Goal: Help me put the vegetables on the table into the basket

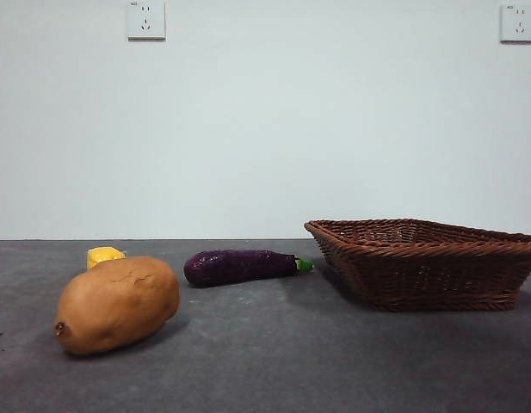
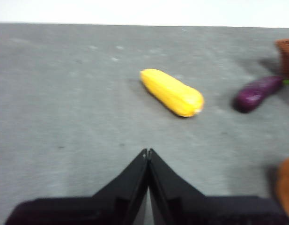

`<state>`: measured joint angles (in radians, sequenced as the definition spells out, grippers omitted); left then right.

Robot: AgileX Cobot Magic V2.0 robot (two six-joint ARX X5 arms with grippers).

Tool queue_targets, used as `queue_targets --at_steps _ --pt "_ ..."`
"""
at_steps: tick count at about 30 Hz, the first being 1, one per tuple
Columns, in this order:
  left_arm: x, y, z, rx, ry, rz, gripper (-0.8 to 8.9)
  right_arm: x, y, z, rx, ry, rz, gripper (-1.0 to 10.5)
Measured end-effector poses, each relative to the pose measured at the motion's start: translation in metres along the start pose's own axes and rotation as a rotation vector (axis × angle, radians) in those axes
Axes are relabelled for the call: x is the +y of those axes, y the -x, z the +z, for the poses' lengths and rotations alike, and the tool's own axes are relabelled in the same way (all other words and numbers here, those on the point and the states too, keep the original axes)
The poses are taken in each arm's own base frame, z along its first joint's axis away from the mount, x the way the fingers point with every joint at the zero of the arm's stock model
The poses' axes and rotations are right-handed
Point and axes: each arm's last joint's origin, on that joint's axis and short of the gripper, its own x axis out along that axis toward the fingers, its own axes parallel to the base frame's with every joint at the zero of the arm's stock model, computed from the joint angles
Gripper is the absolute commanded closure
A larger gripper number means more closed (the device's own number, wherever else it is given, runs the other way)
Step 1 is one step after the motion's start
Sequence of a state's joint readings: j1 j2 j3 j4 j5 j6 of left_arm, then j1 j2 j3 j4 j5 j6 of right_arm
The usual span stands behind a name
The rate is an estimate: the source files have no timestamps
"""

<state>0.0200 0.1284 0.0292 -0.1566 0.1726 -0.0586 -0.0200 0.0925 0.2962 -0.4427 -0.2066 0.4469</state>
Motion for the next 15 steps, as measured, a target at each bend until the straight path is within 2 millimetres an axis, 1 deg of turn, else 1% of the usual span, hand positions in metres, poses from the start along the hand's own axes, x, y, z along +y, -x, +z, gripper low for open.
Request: queue_targets --at_steps 4,7,11,15 --pt "-0.002 0.002 0.012 0.01 0.05 -0.044 8.19 0.01 0.003 0.018 0.051 -0.025 -0.022 9.5" --pt "-0.003 0.002 0.023 0.019 0.09 -0.051 8.19 0.016 -0.002 0.034 0.11 -0.038 -0.039 9.5" --pt "-0.005 0.0 0.038 0.052 0.12 -0.089 8.19 0.026 -0.017 0.055 0.235 -0.045 0.019 9.5" --pt "-0.006 -0.007 0.058 0.09 0.136 -0.135 8.18 0.035 -0.04 0.073 0.423 -0.059 0.142 9.5"
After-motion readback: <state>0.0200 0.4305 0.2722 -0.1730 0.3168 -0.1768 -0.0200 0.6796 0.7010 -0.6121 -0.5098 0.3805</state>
